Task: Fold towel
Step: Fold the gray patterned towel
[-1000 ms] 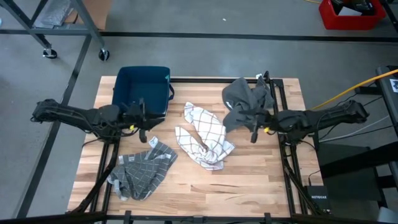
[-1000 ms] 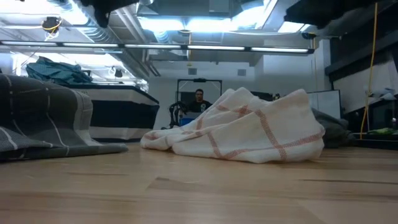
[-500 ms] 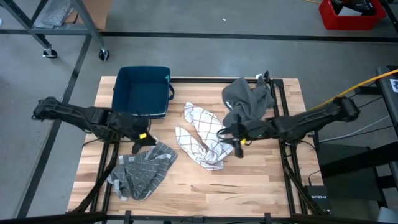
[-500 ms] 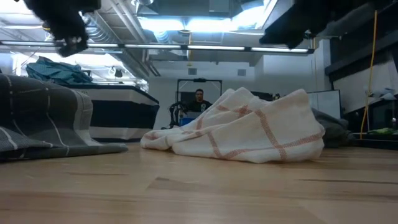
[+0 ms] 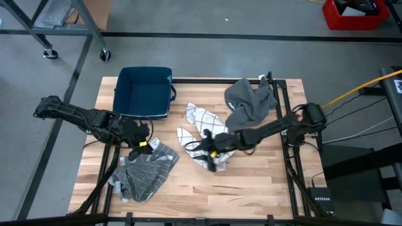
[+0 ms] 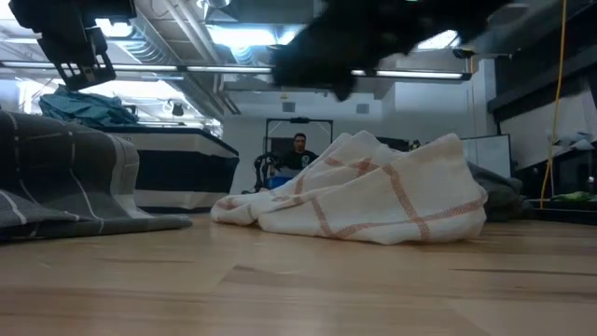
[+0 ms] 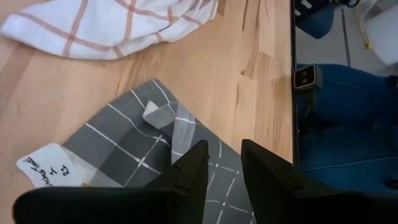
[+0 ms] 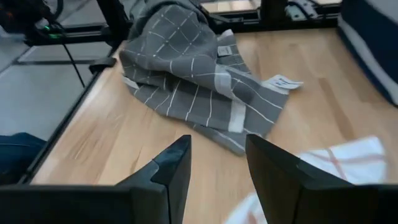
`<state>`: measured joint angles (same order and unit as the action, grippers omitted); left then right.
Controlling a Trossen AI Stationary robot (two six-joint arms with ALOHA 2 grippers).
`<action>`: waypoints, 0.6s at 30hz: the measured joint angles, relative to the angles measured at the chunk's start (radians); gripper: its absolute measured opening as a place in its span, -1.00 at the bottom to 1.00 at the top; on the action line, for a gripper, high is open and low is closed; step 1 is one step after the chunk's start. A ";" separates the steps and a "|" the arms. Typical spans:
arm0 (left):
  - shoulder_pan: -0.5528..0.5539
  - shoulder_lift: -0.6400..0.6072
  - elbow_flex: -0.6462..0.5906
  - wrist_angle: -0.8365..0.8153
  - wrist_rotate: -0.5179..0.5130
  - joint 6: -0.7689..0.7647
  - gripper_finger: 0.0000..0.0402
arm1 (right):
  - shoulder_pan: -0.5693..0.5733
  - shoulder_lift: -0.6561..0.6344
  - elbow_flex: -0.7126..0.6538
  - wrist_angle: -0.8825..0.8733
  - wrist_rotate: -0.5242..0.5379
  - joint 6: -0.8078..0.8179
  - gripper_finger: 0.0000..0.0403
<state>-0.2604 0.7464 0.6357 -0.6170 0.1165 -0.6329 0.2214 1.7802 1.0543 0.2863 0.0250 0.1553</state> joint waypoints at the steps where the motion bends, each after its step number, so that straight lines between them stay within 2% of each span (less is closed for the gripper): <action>1: 0.000 0.000 0.000 0.000 0.000 0.011 -0.56 | -0.002 0.037 0.052 -0.027 0.000 0.000 -0.21; 5: 0.000 0.000 0.000 -0.001 0.000 0.031 -0.56 | -0.020 0.165 0.252 -0.146 -0.037 -0.002 -0.21; 10: -0.001 0.000 0.000 -0.001 0.000 0.030 -0.56 | -0.065 0.285 0.437 -0.269 -0.150 -0.002 -0.21; 18: -0.001 0.001 0.000 -0.002 0.000 0.031 -0.56 | -0.127 0.373 0.498 -0.298 -0.210 -0.004 -0.21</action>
<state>-0.2611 0.7471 0.6357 -0.6193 0.1164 -0.6022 0.0945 2.1536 1.5520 -0.0120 -0.1847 0.1513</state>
